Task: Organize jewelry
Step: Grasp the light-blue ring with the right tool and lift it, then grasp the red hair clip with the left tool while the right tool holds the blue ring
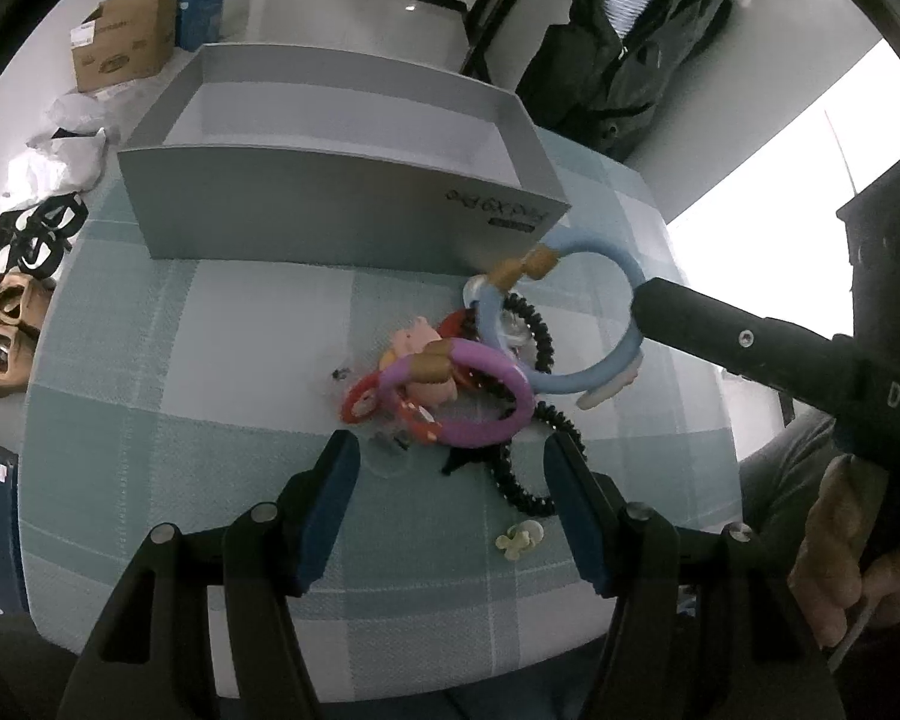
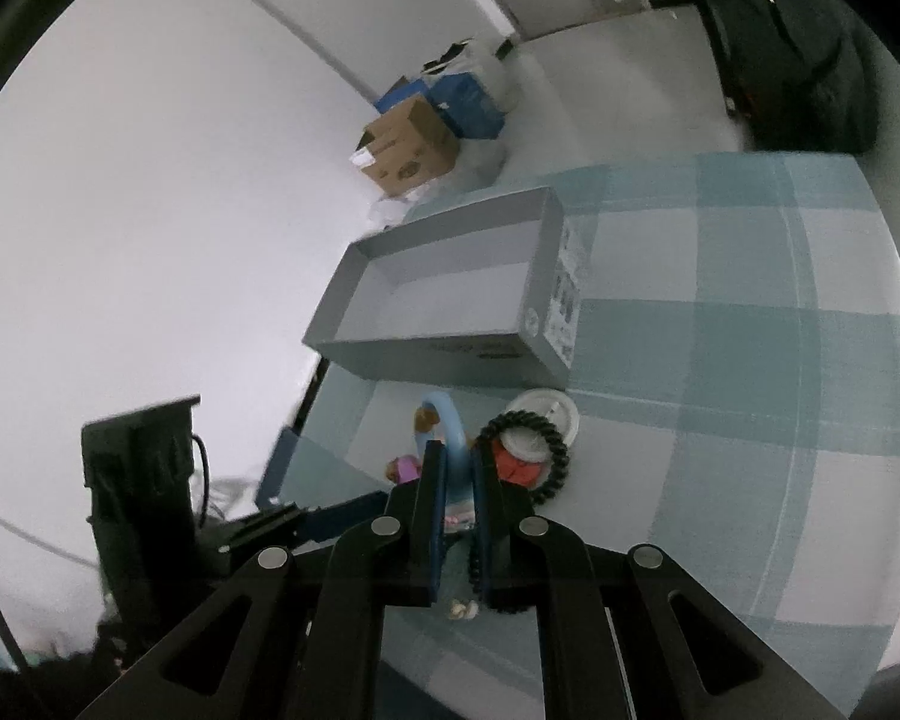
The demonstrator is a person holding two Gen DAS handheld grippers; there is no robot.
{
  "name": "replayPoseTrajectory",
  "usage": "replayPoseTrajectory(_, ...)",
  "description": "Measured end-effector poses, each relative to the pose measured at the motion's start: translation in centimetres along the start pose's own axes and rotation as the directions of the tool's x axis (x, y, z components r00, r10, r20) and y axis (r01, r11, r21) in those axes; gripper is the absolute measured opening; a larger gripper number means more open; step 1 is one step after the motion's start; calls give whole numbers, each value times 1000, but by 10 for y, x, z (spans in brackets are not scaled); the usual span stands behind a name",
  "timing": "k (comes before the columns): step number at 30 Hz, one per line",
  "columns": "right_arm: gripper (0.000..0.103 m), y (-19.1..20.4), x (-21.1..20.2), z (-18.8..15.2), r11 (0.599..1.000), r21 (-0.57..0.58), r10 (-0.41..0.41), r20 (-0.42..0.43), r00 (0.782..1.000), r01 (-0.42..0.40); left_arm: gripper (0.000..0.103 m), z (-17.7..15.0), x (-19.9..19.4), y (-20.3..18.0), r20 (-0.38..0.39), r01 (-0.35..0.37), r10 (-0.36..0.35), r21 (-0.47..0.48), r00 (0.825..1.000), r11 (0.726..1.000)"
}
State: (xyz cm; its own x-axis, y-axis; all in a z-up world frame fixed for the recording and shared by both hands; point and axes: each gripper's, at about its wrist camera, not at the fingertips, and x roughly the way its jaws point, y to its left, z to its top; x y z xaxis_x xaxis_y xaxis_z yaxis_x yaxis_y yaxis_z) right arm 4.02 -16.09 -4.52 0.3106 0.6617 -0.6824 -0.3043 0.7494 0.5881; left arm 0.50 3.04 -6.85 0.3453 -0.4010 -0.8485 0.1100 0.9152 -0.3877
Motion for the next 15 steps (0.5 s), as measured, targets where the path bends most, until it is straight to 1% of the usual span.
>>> replayPoseTrajectory(4, 8, -7, -7, 3, 999, 45, 15, 31, 999, -17, 59, 2, -2, -2, 19, -12, 13, -9, 1000, 1000)
replayPoseTrajectory(8, 8, -7, -19, 6, 998, 49, 23, 78, 997, -27, 59, 4, -5, -2, 43, -28, 28, -14, 999, 1000)
replayPoseTrajectory(13, 8, -9, -33, 7, 997, 60, 39, 138, 990, -48, 59, 6, -1, 0, 28, -32, 33, -17, 999, 999)
replayPoseTrajectory(15, 8, -10, -34, 8, 996, 67, 41, 143, 989, -51, 59, 6, 2, 0, 16, -31, 31, -11, 999, 999)
